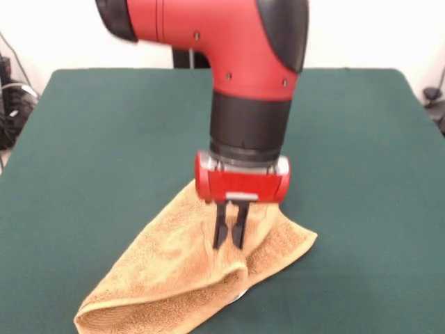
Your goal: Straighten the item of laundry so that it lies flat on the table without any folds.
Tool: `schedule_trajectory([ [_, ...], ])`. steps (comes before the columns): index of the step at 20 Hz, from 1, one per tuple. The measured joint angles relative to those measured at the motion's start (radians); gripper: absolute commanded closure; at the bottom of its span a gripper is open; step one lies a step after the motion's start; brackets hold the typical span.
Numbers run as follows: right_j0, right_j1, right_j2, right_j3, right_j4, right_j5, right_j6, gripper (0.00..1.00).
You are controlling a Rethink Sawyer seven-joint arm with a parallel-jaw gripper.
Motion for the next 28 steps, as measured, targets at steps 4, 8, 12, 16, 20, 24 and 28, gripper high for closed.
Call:
schedule_trajectory([
  [4, 0.005, -0.053, -0.02, 0.037, 0.006, 0.026, 0.0, 1.0],
  [8, 0.001, -0.089, -0.03, 0.069, 0.007, 0.029, 0.0, 1.0],
  [12, -0.002, -0.106, -0.039, 0.094, 0.007, 0.029, 0.0, 1.0],
  [16, -0.018, -0.113, -0.045, 0.111, 0.005, 0.029, 0.0, 1.0],
  [20, -0.093, -0.121, -0.042, 0.121, -0.008, 0.029, 0.0, 1.0],
  [24, -0.188, -0.121, -0.029, 0.124, -0.023, 0.029, 0.0, 1.0],
  [28, -0.294, -0.111, -0.018, 0.124, -0.032, 0.029, 0.0, 1.0],
])
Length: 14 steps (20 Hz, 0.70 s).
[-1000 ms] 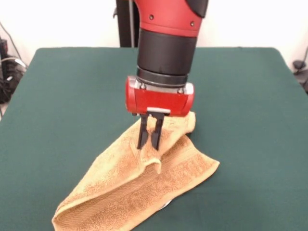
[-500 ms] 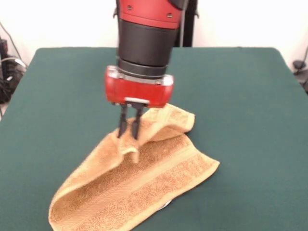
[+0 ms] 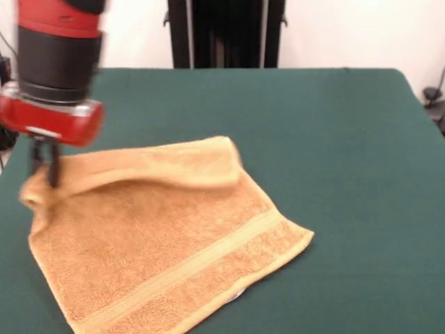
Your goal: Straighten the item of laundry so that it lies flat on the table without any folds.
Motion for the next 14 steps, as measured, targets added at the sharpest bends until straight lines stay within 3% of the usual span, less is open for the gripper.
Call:
schedule_trajectory([
  [8, -0.116, 0.061, 0.0, 0.0, -0.047, 0.0, 0.0, 1.0],
  [14, -0.119, 0.083, 0.012, 0.001, -0.076, 0.0, 0.0, 1.0],
])
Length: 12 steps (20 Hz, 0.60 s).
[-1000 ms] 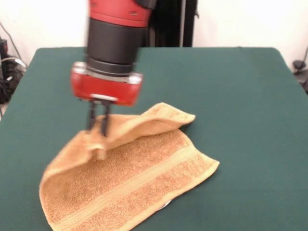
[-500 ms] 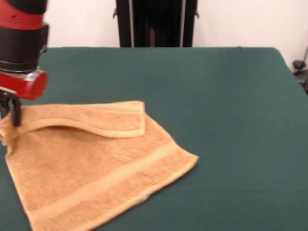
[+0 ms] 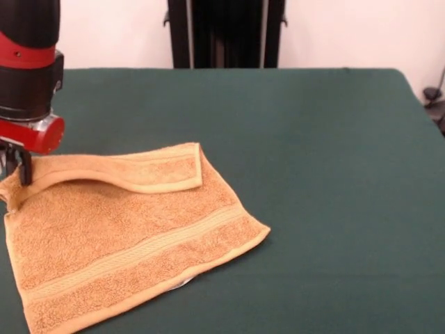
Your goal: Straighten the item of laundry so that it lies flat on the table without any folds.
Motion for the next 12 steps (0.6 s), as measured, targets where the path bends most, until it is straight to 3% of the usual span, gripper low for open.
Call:
schedule_trajectory([
  [12, 0.065, -0.025, -0.016, 0.03, -0.002, -0.027, 0.0, 1.0],
])
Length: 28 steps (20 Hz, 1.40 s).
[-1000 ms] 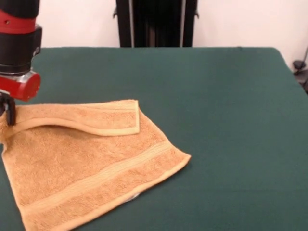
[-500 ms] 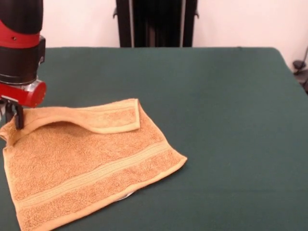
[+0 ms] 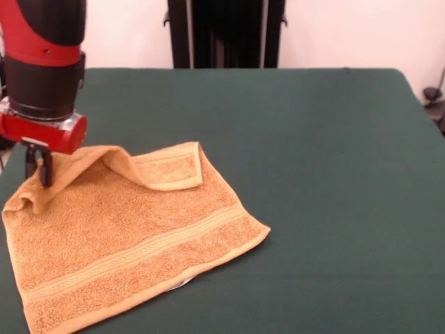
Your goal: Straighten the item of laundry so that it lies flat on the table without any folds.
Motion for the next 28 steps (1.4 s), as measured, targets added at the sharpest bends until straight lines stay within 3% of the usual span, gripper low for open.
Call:
schedule_trajectory([
  [8, 0.063, -0.047, -0.014, 0.068, 0.001, -0.018, 0.0, 1.0],
  [15, 0.047, -0.101, -0.015, 0.14, 0.001, -0.018, 0.0, 1.0],
  [28, 0.039, -0.116, -0.016, 0.153, 0.004, -0.018, 0.0, 1.0],
])
